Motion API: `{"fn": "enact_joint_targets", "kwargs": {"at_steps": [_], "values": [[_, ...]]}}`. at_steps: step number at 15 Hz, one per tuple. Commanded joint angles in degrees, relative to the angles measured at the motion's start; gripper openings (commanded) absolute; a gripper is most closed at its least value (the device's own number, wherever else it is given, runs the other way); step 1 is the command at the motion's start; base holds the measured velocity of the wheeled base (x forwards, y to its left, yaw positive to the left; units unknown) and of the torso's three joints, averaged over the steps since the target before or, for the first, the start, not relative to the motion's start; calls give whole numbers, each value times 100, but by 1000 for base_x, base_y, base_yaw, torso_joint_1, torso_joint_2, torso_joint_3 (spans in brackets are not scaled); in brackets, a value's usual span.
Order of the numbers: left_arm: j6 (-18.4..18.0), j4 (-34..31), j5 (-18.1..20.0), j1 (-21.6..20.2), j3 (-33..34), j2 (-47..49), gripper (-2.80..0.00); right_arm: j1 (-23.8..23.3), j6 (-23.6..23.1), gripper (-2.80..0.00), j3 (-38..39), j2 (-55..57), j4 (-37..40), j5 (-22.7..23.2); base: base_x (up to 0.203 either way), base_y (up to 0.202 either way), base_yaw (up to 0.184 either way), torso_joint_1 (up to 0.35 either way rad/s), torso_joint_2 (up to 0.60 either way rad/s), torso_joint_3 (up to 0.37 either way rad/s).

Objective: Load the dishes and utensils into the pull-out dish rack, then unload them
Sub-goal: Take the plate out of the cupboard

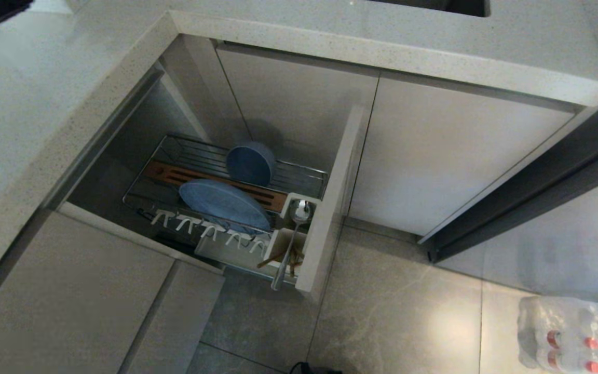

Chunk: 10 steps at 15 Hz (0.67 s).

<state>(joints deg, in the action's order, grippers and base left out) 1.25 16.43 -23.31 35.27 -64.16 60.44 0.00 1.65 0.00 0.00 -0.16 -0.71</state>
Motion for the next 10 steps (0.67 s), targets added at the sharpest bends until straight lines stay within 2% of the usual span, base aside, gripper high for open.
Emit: {"fn": "enact_joint_targets", "kwargs": {"at_steps": [1, 4, 8, 10], "values": [[-149, -187, 402, -511, 19, -662, -280, 0, 2, -280, 0, 9, -2, 0, 0, 0, 0, 0, 0, 0], [-297, -947, 1118, -1459, 25, -1351, -280, 0, 2, -280, 0, 9, -2, 0, 0, 0, 0, 0, 0, 0], [-184, -1696, 1922, -2893, 69, -2289, -280, 0, 2, -280, 0, 9, -2, 0, 0, 0, 0, 0, 0, 0], [-96, -2192, 2231, -3187, 187, -2911, -280, 0, 2, -280, 0, 9, -2, 0, 0, 0, 0, 0, 0, 0]]}}
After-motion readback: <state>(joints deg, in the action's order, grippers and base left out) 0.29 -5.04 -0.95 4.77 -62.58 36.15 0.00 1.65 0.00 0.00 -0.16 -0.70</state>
